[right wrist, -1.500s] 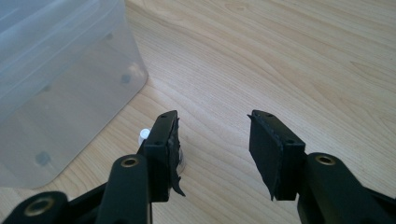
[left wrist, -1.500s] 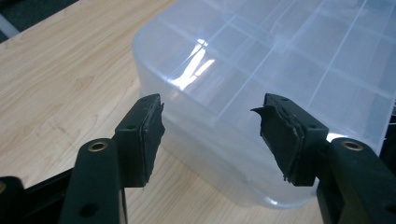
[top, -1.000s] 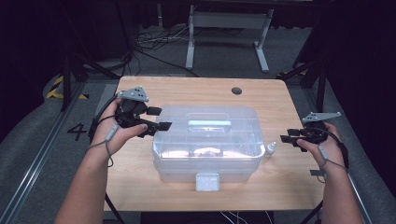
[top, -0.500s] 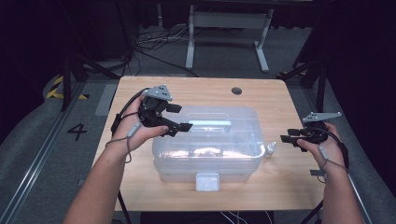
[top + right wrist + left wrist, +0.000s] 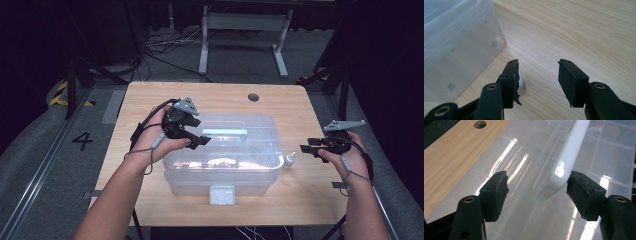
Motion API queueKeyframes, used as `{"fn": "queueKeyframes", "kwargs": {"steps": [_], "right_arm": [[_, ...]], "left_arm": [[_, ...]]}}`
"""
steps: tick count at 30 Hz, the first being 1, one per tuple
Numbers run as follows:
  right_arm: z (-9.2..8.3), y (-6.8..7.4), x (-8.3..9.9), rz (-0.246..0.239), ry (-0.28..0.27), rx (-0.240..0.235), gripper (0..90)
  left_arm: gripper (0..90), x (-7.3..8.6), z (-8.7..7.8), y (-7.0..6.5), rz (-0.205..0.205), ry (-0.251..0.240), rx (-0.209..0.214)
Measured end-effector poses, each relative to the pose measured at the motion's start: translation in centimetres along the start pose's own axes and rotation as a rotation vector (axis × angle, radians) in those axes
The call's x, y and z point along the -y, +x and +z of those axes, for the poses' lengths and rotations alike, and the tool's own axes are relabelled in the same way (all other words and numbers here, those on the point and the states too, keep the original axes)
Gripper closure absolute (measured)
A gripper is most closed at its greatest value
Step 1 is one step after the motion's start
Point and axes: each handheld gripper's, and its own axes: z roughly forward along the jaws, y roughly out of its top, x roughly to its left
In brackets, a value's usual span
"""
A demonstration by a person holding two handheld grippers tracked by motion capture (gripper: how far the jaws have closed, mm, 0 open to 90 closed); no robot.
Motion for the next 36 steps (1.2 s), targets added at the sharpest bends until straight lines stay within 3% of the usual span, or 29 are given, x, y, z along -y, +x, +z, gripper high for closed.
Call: {"fn": "queueKeyframes", "kwargs": {"steps": [5, 9, 14, 18, 21, 29, 36], "right_arm": [[0.1, 0.1, 0.0, -0.005, 0.002, 0.002, 52.0], [0.1, 0.1, 0.0, -0.005, 0.002, 0.0, 52.0], [0.0, 0.1, -0.1, -0.009, -0.001, -0.001, 52.0], [-0.1, 0.2, -0.1, -0.012, -0.001, -0.003, 52.1], [-0.1, 0.3, -0.1, -0.012, -0.004, 0.0, 52.2], [-0.4, 0.4, -0.1, -0.008, -0.012, -0.004, 52.3], [-0.8, 0.5, 0.1, -0.011, -0.027, -0.007, 53.4]], "left_arm": [[41.7, -0.2, 0.6, -0.3, 0.028, 0.019, -0.018], [51.9, -0.3, 1.0, -0.4, 0.035, 0.02, 0.002], [71.2, -0.6, 0.8, -0.7, 0.051, 0.006, 0.047], [73.4, -1.0, 0.6, -1.1, 0.101, 0.028, 0.012], [73.9, -1.0, 0.6, -1.1, 0.107, 0.025, 0.007], [74.0, -1.4, 0.3, -0.7, 0.087, 0.009, 0.005], [73.7, -2.2, 0.0, 0.0, 0.067, 0.023, 0.017]]}}
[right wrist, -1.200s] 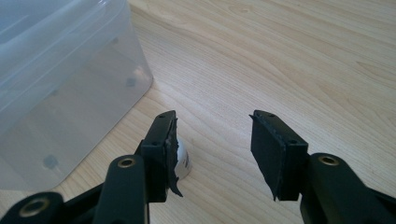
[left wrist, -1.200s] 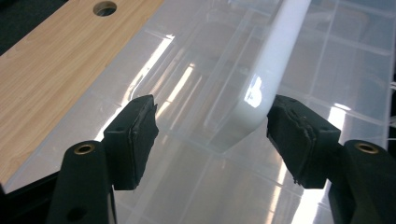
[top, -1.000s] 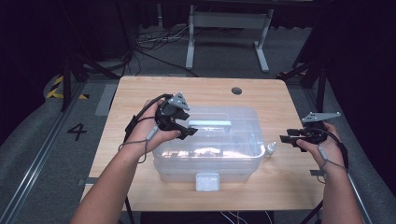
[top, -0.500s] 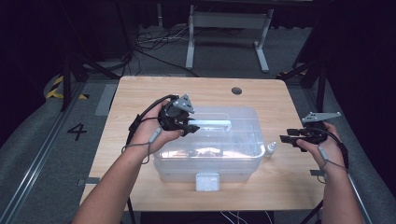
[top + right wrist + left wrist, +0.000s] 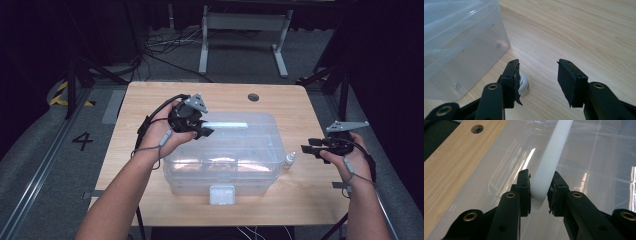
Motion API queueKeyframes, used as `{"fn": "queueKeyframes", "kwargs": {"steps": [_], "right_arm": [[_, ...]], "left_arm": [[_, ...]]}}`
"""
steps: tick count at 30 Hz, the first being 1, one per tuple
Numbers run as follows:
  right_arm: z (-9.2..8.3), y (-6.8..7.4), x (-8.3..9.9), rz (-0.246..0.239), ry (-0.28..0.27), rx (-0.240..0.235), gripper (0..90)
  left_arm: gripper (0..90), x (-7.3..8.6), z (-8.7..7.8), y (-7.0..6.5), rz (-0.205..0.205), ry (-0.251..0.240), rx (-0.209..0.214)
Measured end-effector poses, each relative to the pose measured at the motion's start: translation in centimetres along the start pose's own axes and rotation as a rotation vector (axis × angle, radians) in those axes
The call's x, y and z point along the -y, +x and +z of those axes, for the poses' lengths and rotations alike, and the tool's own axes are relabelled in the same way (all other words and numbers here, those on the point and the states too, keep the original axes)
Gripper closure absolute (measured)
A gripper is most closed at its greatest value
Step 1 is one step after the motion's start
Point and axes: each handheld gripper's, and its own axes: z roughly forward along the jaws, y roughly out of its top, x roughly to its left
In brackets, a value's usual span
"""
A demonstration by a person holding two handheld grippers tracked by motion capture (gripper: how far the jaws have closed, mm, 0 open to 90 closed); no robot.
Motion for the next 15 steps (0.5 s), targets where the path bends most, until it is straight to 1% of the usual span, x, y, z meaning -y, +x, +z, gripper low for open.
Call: {"fn": "queueKeyframes", "kwargs": {"steps": [4, 6, 9, 15], "right_arm": [[-0.5, 0.2, 0.1, 0.005, -0.016, -0.003, 54.3], [-0.7, 0.3, 0.1, -0.002, -0.024, -0.002, 55.1], [-0.9, 0.4, 0.2, 0.003, -0.022, -0.005, 56.0], [-1.4, 0.6, 0.3, -0.009, -0.034, -0.012, 58.4]], "left_arm": [[73.5, -0.4, -0.2, 0.4, -0.013, 0.006, 0.002], [73.5, -0.5, -0.2, 0.7, -0.017, 0.005, 0.004], [73.4, -0.7, -0.3, 0.9, -0.021, 0.007, 0.007], [73.3, -1.1, -0.4, 1.5, -0.032, 0.007, 0.016]]}}
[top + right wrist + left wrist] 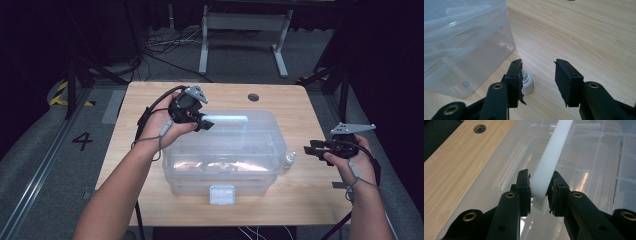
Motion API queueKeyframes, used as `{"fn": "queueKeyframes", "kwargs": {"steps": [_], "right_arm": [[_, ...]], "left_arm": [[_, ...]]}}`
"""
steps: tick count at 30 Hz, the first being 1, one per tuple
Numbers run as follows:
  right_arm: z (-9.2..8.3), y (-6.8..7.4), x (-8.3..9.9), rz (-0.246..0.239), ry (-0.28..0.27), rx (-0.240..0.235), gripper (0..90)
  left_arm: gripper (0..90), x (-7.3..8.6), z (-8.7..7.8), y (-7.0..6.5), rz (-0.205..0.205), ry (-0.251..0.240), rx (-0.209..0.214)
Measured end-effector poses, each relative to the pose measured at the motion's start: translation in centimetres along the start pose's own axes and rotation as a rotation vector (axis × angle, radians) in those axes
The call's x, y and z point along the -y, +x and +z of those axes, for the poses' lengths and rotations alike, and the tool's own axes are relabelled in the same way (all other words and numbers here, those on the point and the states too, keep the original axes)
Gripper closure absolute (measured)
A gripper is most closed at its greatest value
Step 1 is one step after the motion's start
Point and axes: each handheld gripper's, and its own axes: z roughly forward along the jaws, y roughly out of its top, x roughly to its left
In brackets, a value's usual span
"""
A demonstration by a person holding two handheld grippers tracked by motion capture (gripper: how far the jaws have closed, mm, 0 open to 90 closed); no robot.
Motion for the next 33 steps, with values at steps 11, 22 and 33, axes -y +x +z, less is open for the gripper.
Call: {"fn": "queueKeyframes", "kwargs": {"steps": [11, 22, 33], "right_arm": [[-0.3, 0.4, -0.2, -0.023, -0.01, -0.01, 61.8], [-0.4, 1.1, -0.5, -0.044, -0.008, -0.026, 66.3], [-0.4, 2.2, -1.1, -0.096, -0.016, -0.055, 77.2]], "left_arm": [[72.9, -0.7, -0.1, 1.1, -0.024, -0.01, 0.0], [72.4, -1.3, -0.2, 2.3, -0.062, -0.017, 0.016], [71.7, -2.0, -0.3, 3.4, -0.088, -0.013, 0.025]]}}
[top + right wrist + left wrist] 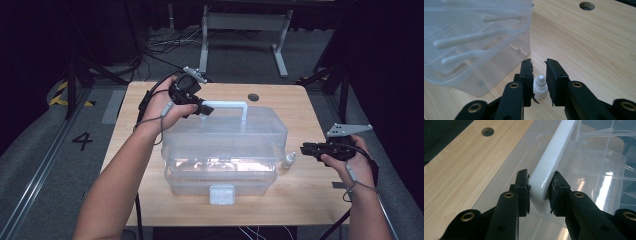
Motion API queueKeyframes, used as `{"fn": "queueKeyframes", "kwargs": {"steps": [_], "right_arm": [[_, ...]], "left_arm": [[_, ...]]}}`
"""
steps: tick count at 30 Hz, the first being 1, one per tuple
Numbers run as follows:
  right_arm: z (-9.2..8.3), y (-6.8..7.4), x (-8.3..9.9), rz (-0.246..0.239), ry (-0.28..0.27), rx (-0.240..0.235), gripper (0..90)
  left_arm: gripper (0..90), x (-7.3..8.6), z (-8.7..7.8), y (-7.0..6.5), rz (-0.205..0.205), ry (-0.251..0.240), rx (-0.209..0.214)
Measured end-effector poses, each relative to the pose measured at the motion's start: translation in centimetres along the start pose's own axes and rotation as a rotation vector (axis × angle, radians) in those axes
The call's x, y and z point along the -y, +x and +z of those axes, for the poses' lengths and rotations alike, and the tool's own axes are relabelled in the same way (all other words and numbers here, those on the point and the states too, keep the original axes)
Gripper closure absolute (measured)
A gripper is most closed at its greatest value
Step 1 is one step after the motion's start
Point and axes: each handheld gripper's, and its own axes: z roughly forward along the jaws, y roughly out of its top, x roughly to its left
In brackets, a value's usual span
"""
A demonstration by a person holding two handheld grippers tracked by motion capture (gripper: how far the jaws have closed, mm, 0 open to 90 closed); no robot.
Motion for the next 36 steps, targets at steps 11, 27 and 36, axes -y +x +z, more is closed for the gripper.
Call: {"fn": "queueKeyframes", "kwargs": {"steps": [11, 27, 36], "right_arm": [[-0.2, 1.2, -0.2, -0.06, -0.046, -0.043, 90.0], [0.7, 5.6, -1.2, -0.181, -0.175, -0.215, 90.0], [1.7, 6.3, -1.3, -0.168, -0.287, -0.249, 90.0]], "left_arm": [[71.3, -0.7, 0.0, 1.0, -0.016, 0.014, 0.017], [70.4, -1.6, 0.0, 2.1, -0.024, 0.028, 0.025], [70.5, -1.6, 0.0, 2.1, -0.022, 0.031, 0.027]]}}
